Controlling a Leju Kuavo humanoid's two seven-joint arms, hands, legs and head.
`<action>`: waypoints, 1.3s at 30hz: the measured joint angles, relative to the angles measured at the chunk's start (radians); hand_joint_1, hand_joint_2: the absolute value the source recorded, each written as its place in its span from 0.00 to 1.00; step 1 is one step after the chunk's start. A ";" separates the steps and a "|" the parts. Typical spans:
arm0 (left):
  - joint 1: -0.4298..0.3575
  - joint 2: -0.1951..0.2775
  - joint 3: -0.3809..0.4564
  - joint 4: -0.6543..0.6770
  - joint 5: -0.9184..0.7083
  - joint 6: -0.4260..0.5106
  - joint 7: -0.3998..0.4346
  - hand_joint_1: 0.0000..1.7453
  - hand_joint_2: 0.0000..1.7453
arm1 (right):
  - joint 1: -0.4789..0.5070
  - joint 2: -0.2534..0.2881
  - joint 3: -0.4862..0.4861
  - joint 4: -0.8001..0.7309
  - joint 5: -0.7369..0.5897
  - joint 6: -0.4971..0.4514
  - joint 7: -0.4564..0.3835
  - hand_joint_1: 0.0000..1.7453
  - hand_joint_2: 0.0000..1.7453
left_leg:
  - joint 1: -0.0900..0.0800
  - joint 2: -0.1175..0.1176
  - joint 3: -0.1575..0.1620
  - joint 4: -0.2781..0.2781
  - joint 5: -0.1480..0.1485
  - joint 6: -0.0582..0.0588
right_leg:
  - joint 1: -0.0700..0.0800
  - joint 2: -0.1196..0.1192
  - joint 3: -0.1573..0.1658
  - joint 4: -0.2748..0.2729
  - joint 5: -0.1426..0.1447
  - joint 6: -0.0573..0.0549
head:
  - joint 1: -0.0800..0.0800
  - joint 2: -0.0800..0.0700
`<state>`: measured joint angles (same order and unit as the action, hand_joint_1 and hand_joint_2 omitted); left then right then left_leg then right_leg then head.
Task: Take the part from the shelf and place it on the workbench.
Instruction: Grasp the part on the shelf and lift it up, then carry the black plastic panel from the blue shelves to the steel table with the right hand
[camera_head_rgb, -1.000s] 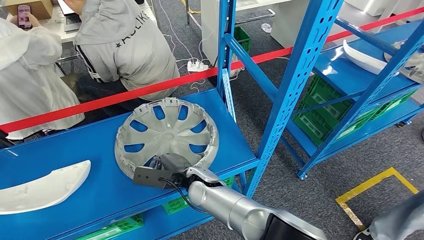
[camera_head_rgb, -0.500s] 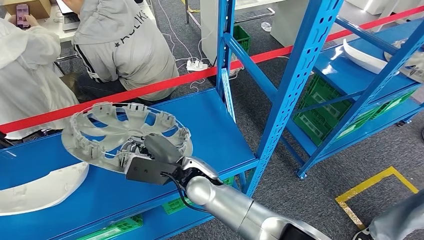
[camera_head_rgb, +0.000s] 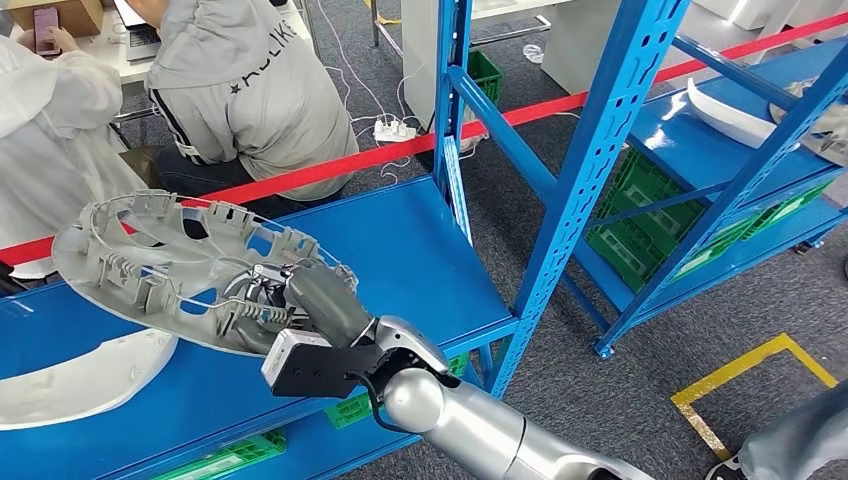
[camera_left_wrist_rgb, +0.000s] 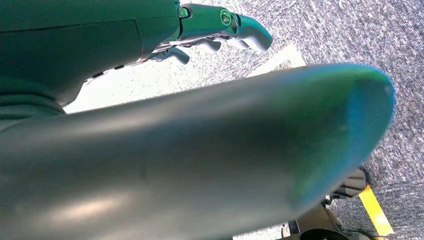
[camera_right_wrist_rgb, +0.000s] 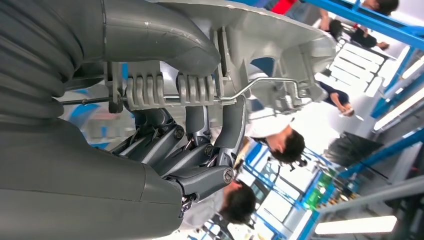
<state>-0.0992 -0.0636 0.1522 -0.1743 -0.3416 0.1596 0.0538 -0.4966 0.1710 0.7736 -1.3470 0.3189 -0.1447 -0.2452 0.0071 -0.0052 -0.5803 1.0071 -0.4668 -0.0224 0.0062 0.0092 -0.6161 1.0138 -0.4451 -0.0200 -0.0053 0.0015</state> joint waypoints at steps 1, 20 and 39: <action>0.000 0.000 0.000 0.000 -0.001 0.000 -0.001 0.00 0.00 | 0.001 -0.003 0.003 -0.011 0.002 -0.006 0.000 1.00 1.00 | 0.000 0.000 0.000 0.000 0.000 0.000 | 0.000 0.000 0.000 0.000 0.000 0.000 | 0.000 0.000; -0.128 -0.015 0.032 -0.010 0.056 0.014 0.125 0.00 1.00 | -0.003 -0.025 0.110 -0.157 -0.019 -0.027 -0.010 1.00 1.00 | 0.000 -0.009 -0.004 0.000 0.004 0.002 | 0.000 -0.008 -0.001 0.000 0.001 0.001 | 0.000 0.000; -0.223 -0.051 0.033 -0.027 0.034 0.018 0.130 0.00 1.00 | -0.005 -0.024 0.129 -0.173 0.011 -0.057 0.013 1.00 1.00 | 0.001 -0.005 -0.002 0.000 0.004 0.001 | -0.001 -0.005 -0.002 0.001 0.002 -0.001 | 0.000 0.000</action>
<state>-0.3222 -0.1145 0.1850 -0.2014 -0.3074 0.1780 0.1834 -0.5019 0.1472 0.9023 -1.5205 0.3296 -0.2015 -0.2317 0.0080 -0.0107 -0.5828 1.0072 -0.4631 -0.0216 0.0057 0.0045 -0.6179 1.0148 -0.4427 -0.0207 -0.0053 0.0015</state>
